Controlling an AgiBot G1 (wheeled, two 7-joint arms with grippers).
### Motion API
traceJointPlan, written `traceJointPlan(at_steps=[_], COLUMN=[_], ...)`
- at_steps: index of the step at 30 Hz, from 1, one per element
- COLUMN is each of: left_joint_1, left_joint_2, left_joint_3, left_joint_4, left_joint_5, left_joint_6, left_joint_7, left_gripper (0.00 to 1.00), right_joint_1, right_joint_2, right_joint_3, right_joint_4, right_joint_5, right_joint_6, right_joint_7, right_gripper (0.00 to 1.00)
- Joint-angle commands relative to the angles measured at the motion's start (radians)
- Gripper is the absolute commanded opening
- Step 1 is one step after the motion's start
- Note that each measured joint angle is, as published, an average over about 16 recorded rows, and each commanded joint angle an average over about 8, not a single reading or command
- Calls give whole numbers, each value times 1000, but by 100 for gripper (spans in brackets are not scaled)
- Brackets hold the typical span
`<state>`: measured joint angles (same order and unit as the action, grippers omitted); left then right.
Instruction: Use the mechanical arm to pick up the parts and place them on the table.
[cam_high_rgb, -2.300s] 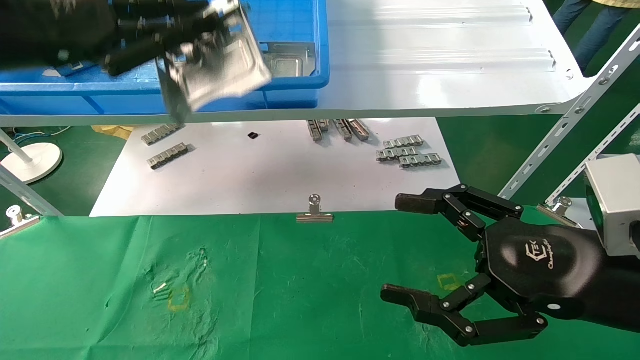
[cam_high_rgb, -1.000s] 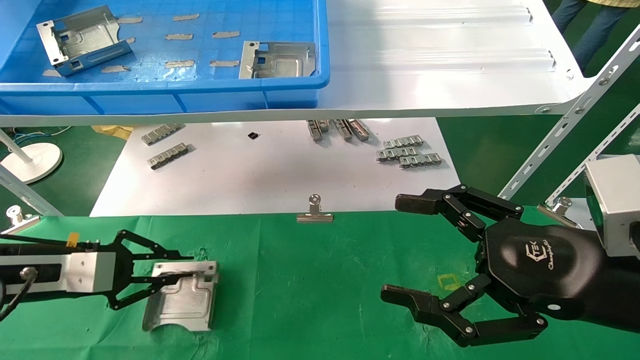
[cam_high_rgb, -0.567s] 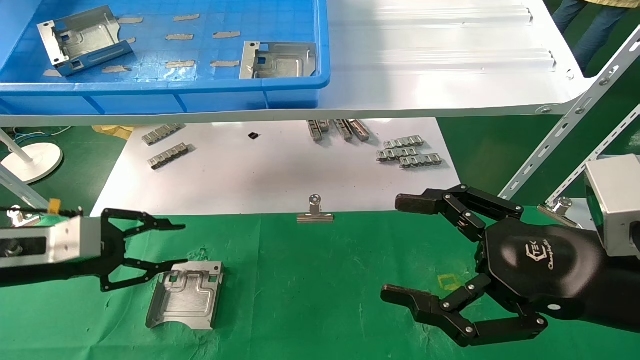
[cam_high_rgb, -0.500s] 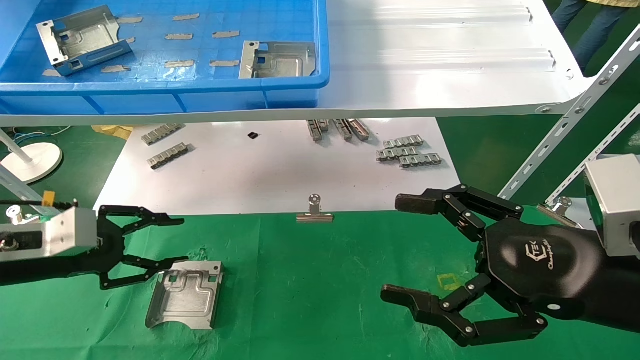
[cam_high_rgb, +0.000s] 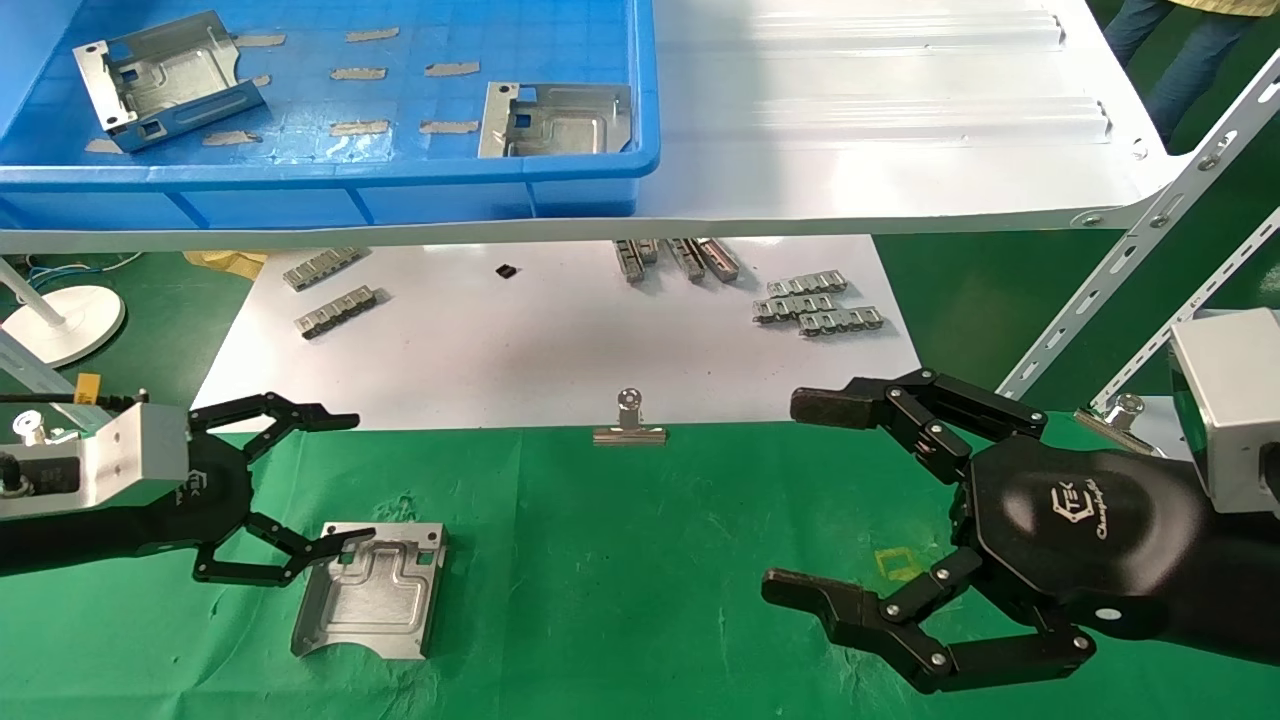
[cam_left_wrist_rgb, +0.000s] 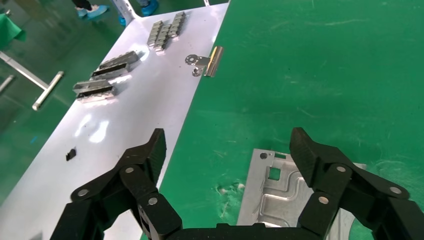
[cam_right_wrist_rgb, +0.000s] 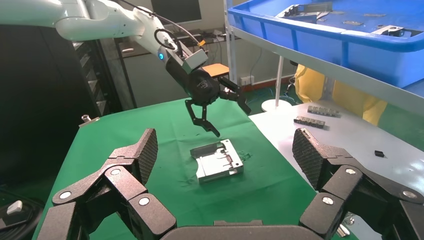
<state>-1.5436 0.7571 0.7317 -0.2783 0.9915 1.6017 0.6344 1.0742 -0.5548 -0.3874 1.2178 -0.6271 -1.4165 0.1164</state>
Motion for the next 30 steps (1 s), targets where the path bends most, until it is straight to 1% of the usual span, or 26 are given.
traceJointPlan(at_steps=[1,30], left_joint_1=[1,230], left_joint_2=[0,-71], left_joint_3=[-2,-222], left_joint_4=[-3,-493], left_joint_5=[2,-127], left_joint_6=[0,-52], left_joint_7=[0,-402], left_gripper=[100,100], right_joint_1=[0,0], right_joint_2=[0,0], right_joint_3=[0,0], right_joint_4=[0,0], right_joint_5=[0,0], right_joint_6=[0,0], right_joint_7=[0,0], right_gripper=[100,100])
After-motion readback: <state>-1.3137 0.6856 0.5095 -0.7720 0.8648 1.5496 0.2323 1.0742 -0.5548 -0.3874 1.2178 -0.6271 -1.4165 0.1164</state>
